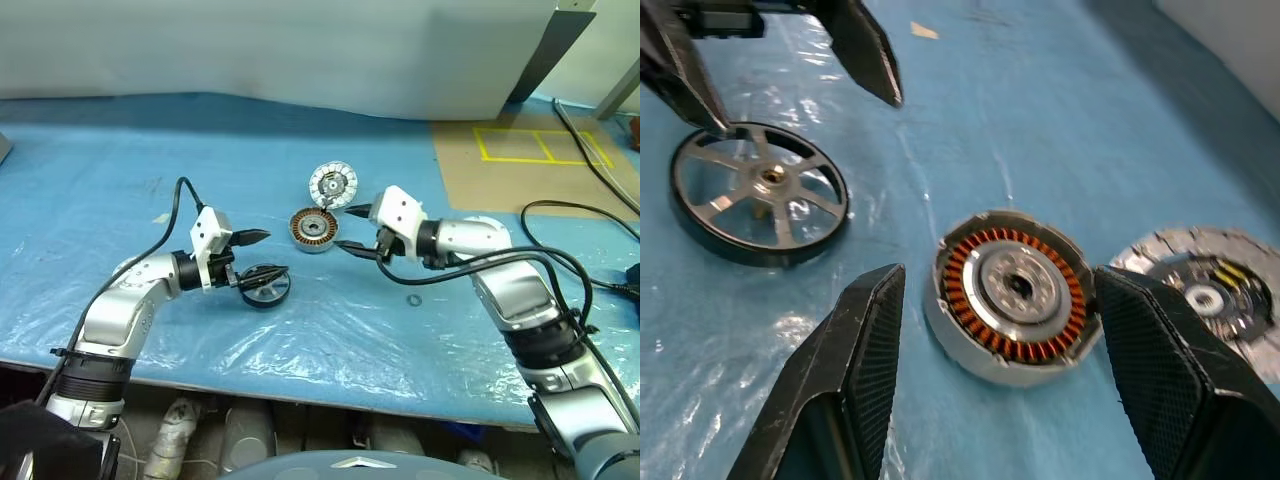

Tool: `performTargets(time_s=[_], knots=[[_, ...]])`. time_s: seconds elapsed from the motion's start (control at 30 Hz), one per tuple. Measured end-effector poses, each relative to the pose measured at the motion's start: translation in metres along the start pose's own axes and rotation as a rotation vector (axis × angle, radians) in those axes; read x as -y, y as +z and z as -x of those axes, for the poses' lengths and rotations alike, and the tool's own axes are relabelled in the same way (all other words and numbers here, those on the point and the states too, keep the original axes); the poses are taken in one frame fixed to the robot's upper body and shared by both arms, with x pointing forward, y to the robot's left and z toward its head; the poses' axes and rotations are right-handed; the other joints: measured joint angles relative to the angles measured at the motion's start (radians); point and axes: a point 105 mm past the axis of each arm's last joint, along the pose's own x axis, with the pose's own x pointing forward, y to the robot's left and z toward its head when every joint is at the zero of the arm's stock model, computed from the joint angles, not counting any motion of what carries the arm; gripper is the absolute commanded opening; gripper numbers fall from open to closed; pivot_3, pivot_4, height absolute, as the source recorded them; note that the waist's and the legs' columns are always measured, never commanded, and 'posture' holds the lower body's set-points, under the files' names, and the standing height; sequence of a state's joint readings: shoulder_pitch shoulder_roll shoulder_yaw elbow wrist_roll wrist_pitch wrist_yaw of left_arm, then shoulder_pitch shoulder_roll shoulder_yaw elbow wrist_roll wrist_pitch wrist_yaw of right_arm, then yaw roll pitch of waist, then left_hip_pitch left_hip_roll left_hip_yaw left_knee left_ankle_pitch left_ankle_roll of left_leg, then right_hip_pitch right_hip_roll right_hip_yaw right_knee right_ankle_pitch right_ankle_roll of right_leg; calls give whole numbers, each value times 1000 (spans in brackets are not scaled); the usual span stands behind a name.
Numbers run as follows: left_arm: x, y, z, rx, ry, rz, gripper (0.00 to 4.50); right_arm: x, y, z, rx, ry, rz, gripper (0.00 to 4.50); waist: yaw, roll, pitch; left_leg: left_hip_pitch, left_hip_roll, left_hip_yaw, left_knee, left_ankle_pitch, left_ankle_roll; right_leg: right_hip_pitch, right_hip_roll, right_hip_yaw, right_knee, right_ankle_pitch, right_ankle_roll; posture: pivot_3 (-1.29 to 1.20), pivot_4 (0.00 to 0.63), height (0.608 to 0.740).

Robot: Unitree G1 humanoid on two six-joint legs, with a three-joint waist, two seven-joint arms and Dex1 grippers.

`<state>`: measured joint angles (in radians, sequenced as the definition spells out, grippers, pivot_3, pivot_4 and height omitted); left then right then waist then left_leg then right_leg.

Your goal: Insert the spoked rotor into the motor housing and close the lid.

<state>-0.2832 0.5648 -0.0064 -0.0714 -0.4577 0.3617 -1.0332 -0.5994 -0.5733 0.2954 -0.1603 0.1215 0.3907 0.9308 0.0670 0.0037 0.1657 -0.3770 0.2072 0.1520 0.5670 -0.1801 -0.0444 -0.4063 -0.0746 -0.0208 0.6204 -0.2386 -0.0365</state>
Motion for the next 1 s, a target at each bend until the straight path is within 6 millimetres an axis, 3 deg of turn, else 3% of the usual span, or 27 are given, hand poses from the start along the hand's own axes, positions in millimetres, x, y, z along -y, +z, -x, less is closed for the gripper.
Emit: performTargets(time_s=[0.13, 0.4, 0.8, 1.0], knots=[[0, 0, 1, 1, 5, -6, 4466, 7, 5, -19, -5, 78, 80, 3150, -2, 0, 0, 0, 0, 0, 1, 0, 0, 0, 0, 0, 1, 0, 0, 0, 150, 740], [6, -1, 1, 8, 39, -9, 4466, 19, -19, -46, -137, 230, 125, 3150, -3, 0, 0, -3, 0, 0, 3, 0, 0, -2, 0, -1, 2, 0, 0, 0, 150, 740], [11, -6, 1, 15, 73, 14, 4466, 30, -40, -71, -263, 267, 125, 3150, -10, 0, 0, -6, 2, 0, 5, 2, 4, -4, 0, -2, 4, 0, -1, 0, 150, 740], [12, -7, -1, 29, 75, 17, 4466, 34, -46, -72, -291, 233, 152, 3150, -11, 0, 0, -6, 2, 0, 7, 2, 4, -4, 0, -2, 4, 0, -1, 0, 150, 740]])
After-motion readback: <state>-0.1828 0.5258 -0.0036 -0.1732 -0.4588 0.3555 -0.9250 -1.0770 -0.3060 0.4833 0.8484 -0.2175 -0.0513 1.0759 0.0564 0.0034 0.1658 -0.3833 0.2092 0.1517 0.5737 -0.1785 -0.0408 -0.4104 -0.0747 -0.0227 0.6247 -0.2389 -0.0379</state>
